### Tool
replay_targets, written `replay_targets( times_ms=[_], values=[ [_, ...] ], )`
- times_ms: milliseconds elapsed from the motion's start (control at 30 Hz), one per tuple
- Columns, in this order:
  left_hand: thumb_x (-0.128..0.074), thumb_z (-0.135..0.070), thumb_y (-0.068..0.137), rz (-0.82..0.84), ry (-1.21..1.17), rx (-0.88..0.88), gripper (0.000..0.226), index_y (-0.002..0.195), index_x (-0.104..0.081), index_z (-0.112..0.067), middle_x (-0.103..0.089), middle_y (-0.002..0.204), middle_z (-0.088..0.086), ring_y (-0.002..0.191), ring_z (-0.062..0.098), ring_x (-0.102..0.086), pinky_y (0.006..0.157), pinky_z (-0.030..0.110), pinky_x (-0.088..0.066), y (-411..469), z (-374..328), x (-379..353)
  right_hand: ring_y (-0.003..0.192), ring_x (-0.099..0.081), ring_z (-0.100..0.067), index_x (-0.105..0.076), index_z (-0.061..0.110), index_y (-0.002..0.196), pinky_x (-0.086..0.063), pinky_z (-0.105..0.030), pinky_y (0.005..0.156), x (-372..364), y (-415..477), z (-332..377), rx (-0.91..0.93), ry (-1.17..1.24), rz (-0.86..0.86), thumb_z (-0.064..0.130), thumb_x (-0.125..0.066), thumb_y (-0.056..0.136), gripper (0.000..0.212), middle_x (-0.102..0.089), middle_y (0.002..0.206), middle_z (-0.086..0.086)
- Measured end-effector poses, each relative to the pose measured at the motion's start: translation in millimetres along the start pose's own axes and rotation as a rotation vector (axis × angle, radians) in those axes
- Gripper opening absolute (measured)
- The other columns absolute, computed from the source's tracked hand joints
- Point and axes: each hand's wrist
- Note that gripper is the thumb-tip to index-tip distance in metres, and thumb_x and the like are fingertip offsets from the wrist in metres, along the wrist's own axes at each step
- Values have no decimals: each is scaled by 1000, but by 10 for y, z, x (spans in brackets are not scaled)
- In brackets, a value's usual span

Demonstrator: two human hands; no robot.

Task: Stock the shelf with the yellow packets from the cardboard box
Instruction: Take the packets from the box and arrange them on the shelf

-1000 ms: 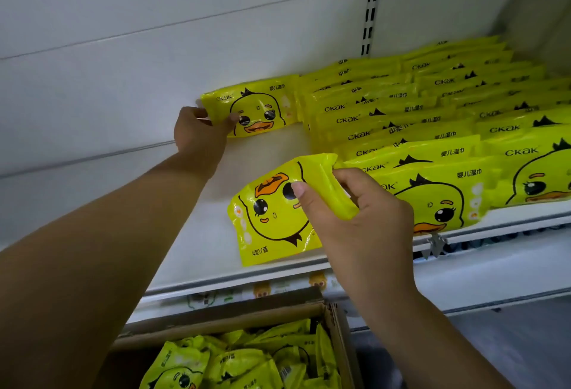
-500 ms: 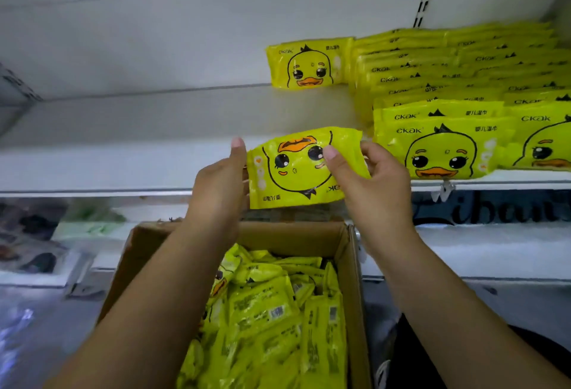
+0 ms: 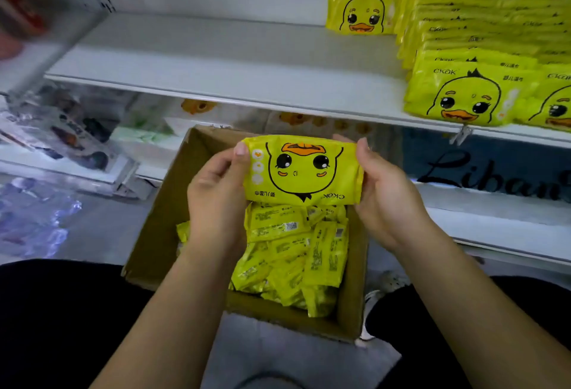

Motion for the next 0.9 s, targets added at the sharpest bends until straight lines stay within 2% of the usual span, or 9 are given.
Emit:
replay_targets(
  times_ms=[100,200,367,467,533,600,733,800,900],
  values=[
    [-65,-24,99,29,-93,41,14,95,-74,-14,-76,94,10,84,20,-70,78,36,-58,-105,-20,123,114,-68,-21,-61,15,129,-53,-41,95,25,-135,-31,1,39,21,43,-43,100,45,-71,123,-7],
    [-61,-23,102,-5,-161,76,14,101,-71,-13,-76,93,5,74,12,-73,60,25,-58,-160,-32,155,125,-61,-22,-61,15,135,-42,-52,111,26,-180,-100,63,-51,9,66,-70,75,78,-67,131,-3],
    [-63,-24,101,-42,-219,152,31,127,-68,-8,-75,118,12,101,22,-76,84,42,-63,-198,-53,133,134,-52,-20,-65,26,131,-32,-56,116,77,-138,-193,125,-107,-15,85,-73,56,96,-64,137,5],
    [-63,-28,101,-33,-130,122,22,114,-72,-12,-78,100,6,73,11,-74,57,29,-60,-204,-28,130,137,-49,-23,-64,29,132,-30,-62,115,142,-147,-173,94,-85,-3,86,-74,56,95,-61,140,4],
    [-65,-28,100,-17,-140,142,13,103,-72,-18,-79,87,2,67,13,-74,51,29,-58,-220,-34,109,137,-49,-26,-63,28,133,-33,-64,113,155,-195,-117,40,-83,20,80,-75,62,88,-61,140,1],
    [-64,-27,100,-15,-157,172,9,102,-71,-21,-80,86,-1,72,13,-76,52,31,-59,-187,-20,103,129,-57,-30,-66,22,128,-51,-59,99,147,-211,-90,-20,-129,63,61,-75,74,67,-66,133,-2],
    [-57,-33,103,102,-276,301,34,129,-62,-13,-74,120,14,106,29,-74,77,43,-64,-138,18,72,101,-73,-22,-69,18,114,-62,-32,66,214,-153,-124,23,-146,82,23,-65,93,21,-75,114,-1],
    [-57,-34,101,152,-201,367,44,132,-60,-3,-73,119,19,107,32,-74,85,40,-63,-182,75,55,99,-73,-22,-67,16,116,-60,-27,64,235,-132,-103,38,-98,30,19,-62,96,21,-74,115,-3],
    [-54,-23,105,143,-102,334,32,121,-61,4,-75,105,25,99,32,-76,82,35,-63,-221,188,39,100,-73,-25,-66,13,117,-60,-27,67,287,-110,-68,10,-67,8,20,-59,98,21,-75,113,-6]
  ],
)
Point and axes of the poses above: each hand's wrist, its own y-axis towards the middle knuckle, its own x-axis out of the back of the hand, z = x × y
